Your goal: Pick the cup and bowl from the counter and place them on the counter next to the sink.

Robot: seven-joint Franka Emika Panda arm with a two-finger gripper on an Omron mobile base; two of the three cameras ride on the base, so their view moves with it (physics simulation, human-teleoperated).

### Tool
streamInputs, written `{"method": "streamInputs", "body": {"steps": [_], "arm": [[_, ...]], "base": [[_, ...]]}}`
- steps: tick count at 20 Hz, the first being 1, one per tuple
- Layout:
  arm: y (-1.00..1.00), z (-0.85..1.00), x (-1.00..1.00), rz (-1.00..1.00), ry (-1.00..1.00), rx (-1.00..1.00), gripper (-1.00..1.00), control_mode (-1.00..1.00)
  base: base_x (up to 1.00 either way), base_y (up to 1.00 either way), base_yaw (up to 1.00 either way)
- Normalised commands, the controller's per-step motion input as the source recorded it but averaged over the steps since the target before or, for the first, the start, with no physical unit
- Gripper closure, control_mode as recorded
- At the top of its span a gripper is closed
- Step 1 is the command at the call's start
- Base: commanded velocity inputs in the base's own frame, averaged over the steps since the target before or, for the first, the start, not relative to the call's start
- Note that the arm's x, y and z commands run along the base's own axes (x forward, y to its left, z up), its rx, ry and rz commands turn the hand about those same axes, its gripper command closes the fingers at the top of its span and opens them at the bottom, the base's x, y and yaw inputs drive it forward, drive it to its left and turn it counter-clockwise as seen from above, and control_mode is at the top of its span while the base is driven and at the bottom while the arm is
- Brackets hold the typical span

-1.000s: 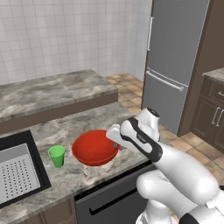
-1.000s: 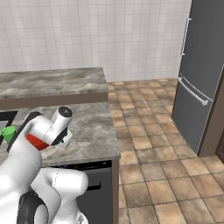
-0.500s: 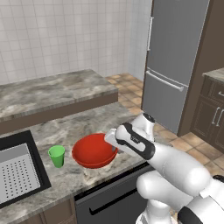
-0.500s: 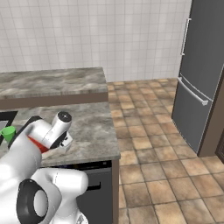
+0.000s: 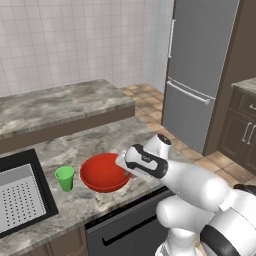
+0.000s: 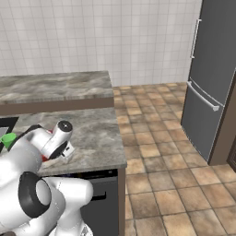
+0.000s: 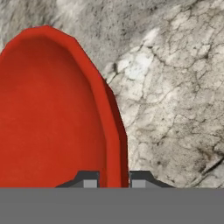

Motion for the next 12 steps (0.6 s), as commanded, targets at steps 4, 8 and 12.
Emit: {"method": "streamInputs", "body": {"steps": [4,8,12], "arm": [[0.14,-0.39,0.0,-0.05,-0.03,0.0,1.0,-1.0],[0.09,-0.28,0.0,-0.04,-0.01,0.0,1.0,-1.0],[0.0,0.0,0.0,0.0,0.0,0.0,1.0,-1.0]], "base": [[0.0,0.0,0.0],[0.0,0.0,0.0],[0.0,0.0,0.0]]}}
